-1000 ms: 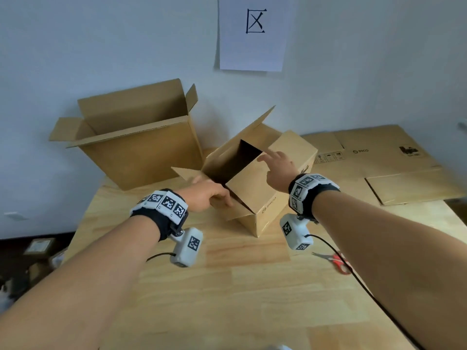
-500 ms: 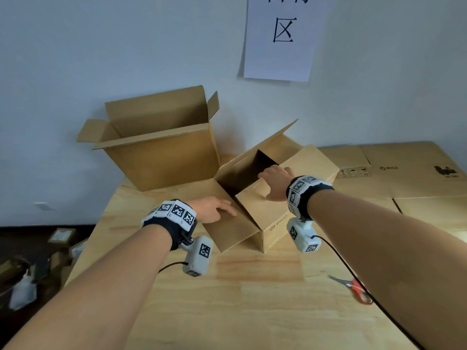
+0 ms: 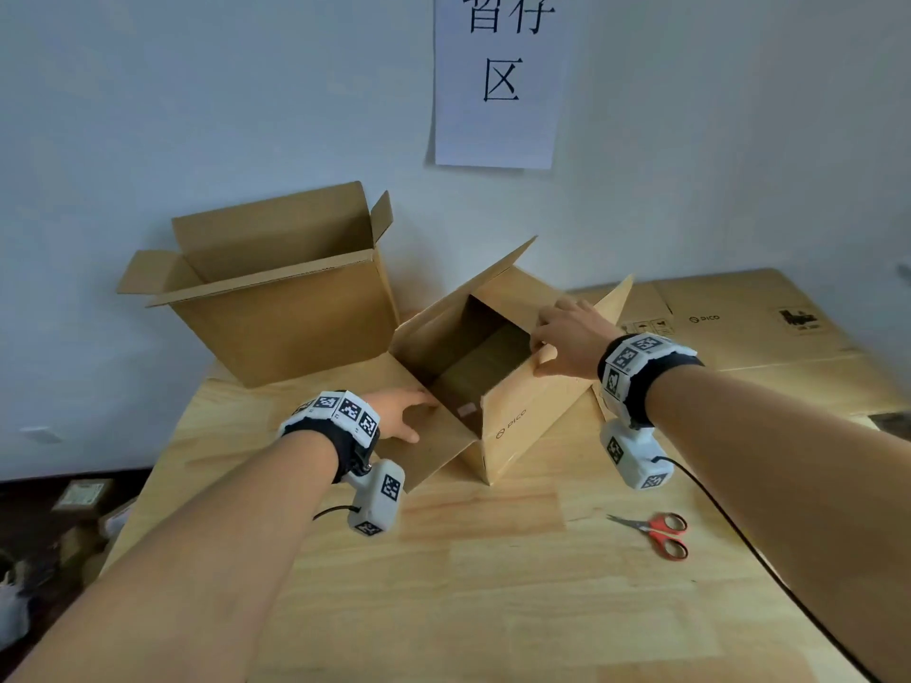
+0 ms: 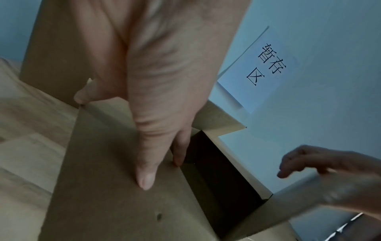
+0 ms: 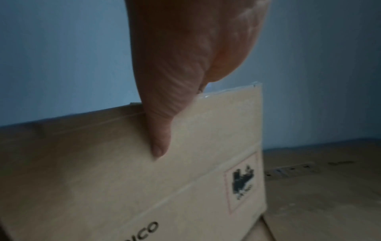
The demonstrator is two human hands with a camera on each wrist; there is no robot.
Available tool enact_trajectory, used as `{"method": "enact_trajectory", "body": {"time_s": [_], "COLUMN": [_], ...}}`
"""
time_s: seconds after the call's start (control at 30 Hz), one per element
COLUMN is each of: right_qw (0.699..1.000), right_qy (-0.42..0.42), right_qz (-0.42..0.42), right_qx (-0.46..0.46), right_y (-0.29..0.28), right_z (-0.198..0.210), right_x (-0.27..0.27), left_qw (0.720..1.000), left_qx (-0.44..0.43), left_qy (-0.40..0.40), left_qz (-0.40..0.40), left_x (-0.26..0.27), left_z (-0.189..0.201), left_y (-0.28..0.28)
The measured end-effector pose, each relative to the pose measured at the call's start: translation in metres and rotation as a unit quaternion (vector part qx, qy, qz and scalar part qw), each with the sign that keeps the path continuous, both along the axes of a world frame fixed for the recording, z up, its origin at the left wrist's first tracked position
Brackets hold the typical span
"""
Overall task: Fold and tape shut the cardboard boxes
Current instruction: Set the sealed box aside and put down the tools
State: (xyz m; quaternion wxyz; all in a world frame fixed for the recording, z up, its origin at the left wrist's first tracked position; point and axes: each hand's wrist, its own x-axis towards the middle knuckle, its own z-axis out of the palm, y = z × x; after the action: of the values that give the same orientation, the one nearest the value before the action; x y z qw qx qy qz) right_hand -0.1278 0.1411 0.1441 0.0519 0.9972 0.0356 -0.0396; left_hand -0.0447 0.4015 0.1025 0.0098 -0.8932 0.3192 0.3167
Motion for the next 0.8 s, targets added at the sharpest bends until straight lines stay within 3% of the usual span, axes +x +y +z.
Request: {"method": "enact_trajectory", "body": {"time_s": [0.2,0.37,0.53,0.7,0.8], "right_qw": [0.990,0.981,0.971,0.968,0.966], "right_qy": [0.040,0.065,0.073,0.094,0.106], "right_qz": [-0.134,-0.163,-0.185,-0.187,-0.171], "right_qx": [0.017,0.078,0.136,0.136,0.159], "right_y": [-0.022,0.001,0.004,-0.004,-0.012], "right_z": [-0.035,-0.068,-0.073,-0.071,-0.070], "right_x": [-0.053,-0.081,-0.088,-0.082,-0.085], "left_qw": [0.999,0.997,0.994,0.999,0.997], "left_qx": [-0.021,0.039,0.079,0.019,0.078], "left_qy": [-0.019,-0.057,-0.077,-0.031,-0.013], "left_qz": [0.015,0.022,0.000,-0.007,0.020], "left_x": [-0.012,-0.024,-0.044,-0.067,-0.071], "left_z": [-0.002,-0.003,0.004,0.007,-0.004], "left_y": [-0.003,-0.013,-0.041,-0.093,-0.113]}}
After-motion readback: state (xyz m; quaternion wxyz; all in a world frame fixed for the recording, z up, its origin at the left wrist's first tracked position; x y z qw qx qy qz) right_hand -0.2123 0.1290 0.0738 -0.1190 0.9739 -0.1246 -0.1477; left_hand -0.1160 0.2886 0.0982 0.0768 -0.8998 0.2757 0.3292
